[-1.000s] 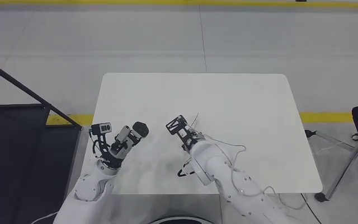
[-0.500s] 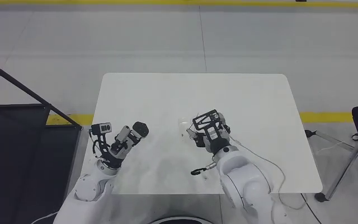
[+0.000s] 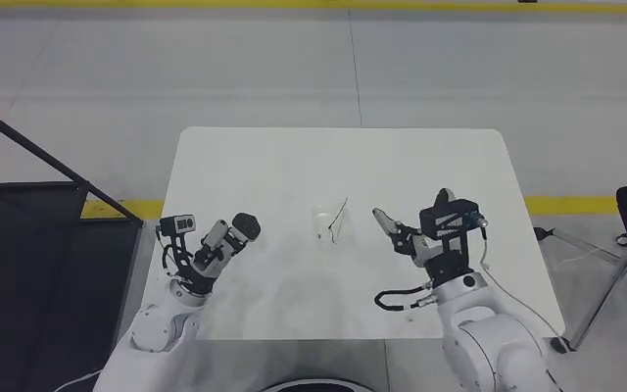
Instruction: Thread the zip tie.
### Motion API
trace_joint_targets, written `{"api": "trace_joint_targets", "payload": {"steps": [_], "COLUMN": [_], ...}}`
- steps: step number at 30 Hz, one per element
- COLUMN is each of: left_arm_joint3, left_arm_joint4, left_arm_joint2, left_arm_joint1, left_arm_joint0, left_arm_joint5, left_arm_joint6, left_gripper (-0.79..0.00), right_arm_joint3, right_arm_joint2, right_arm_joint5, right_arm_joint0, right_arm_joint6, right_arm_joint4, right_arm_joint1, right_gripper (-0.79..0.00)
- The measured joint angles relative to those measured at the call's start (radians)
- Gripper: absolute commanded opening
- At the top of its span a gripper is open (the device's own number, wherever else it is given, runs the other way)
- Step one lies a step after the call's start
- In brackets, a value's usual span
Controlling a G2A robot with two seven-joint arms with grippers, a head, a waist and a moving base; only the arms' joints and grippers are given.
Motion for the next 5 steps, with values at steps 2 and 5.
{"api": "trace_joint_targets", "payload": {"steps": [2, 5], "left_arm_joint3": [0.0, 0.0], "left_arm_joint4": [0.0, 0.0], "left_arm_joint2": [0.0, 0.0], "left_arm_joint1": [0.0, 0.0], "left_arm_joint0": [0.0, 0.0], "left_arm_joint5": [0.0, 0.0], "left_arm_joint6": [0.0, 0.0], "left_gripper": [-0.001, 0.0], "right_arm_joint3": [0.0, 0.0], "right_arm_joint2": [0.0, 0.0], "right_arm_joint5": [0.0, 0.0], "right_arm_joint0": [0.0, 0.0], "right_arm_joint6": [0.0, 0.0], "right_arm_joint4": [-0.002, -0.002], "right_arm_joint1": [0.0, 0.0], "right_gripper": [-0.001, -0.001]}}
